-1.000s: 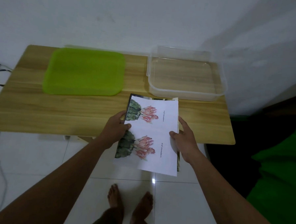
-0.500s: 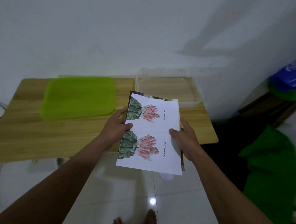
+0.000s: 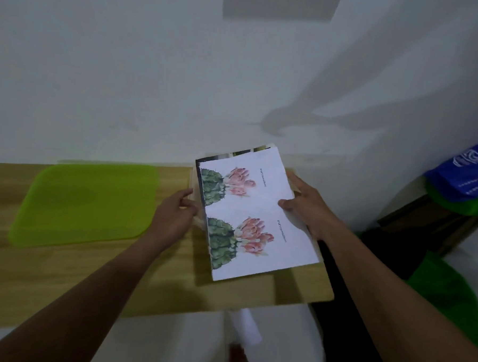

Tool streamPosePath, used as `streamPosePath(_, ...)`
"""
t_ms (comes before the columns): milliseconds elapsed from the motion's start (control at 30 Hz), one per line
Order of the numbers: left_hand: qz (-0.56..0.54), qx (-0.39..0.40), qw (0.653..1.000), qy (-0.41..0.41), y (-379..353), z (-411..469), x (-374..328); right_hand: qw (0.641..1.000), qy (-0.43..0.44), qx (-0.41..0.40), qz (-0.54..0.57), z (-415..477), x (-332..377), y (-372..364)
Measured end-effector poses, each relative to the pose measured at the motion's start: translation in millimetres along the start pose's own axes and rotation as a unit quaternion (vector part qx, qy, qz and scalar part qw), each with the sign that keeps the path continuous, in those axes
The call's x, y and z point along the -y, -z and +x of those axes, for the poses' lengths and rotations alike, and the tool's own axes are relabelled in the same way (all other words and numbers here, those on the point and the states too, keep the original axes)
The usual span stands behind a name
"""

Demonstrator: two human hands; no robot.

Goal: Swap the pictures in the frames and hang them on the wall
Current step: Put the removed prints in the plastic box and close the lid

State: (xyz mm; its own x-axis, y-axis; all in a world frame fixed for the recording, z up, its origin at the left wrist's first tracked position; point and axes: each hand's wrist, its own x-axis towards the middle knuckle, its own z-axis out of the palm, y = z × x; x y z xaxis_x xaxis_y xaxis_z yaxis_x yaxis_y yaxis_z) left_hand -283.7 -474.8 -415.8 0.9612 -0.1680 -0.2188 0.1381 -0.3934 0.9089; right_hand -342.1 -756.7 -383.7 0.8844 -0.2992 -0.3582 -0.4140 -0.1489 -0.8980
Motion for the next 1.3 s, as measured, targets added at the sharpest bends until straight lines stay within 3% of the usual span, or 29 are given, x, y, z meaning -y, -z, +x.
streamPosePath(100, 0.163, -0.032, 0.986, -0.019, 2, 35, 13, 0.998, 0.012, 0.036, -0.042, 48, 11, 28)
streamPosePath(267, 0.337, 0.122, 0.934, -0.005, 3, 70, 18, 0.981, 0.008, 0.135, -0.142, 126, 24, 52)
streamPosePath(367, 0.406, 0.169, 0.898, 0.018, 0, 88, 20, 0.952, 0.028, 0.186, -0.243, 166, 26, 45)
streamPosePath(500, 0.412, 0.173, 0.894, 0.027, -8, 104, 22, 0.897, 0.061, 0.250, -0.359, 209, 32, 23)
streamPosePath(600, 0.418, 0.170, 0.892, 0.023, -13, 114, 24, 0.836, 0.104, 0.269, -0.466, 232, 37, 3)
streamPosePath(767, 0.445, 0.179, 0.877, 0.020, -15, 121, 34, 0.783, 0.138, 0.279, -0.539, 258, 30, -34)
streamPosePath(1067, 0.447, 0.180, 0.876, 0.021, -14, 123, 42, 0.750, 0.212, 0.237, -0.580, 273, -7, -68)
streamPosePath(1200, 0.443, 0.178, 0.879, 0.022, -13, 123, 42, 0.720, 0.296, 0.159, -0.607, 274, -28, -66)
streamPosePath(1300, 0.441, 0.179, 0.879, 0.020, -14, 123, 40, 0.714, 0.344, 0.155, -0.590, 265, -40, -63)
